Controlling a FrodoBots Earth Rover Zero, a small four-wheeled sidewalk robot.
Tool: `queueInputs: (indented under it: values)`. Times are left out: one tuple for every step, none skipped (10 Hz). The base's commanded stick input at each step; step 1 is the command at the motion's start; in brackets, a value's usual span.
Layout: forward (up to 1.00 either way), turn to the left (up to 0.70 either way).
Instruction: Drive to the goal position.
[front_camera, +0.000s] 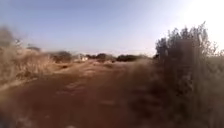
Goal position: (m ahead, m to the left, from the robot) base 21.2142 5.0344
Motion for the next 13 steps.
queueInputs:
  values:
    - [0.7, 0.0]
    - [0.7, 0.0]
    - [0.7, 0.0]
    - [0.7, 0.0]
    - [0.7, 0.0]
    - [0.7, 0.0]
    - [0.7, 0.0]
    - [0.7, 0.0]
    - [0.7, 0.0]
    - [0.7, 0.0]
    - [0.7, 0.0]
    - [0.7, 0.0]
    - [0.7, 0.0]
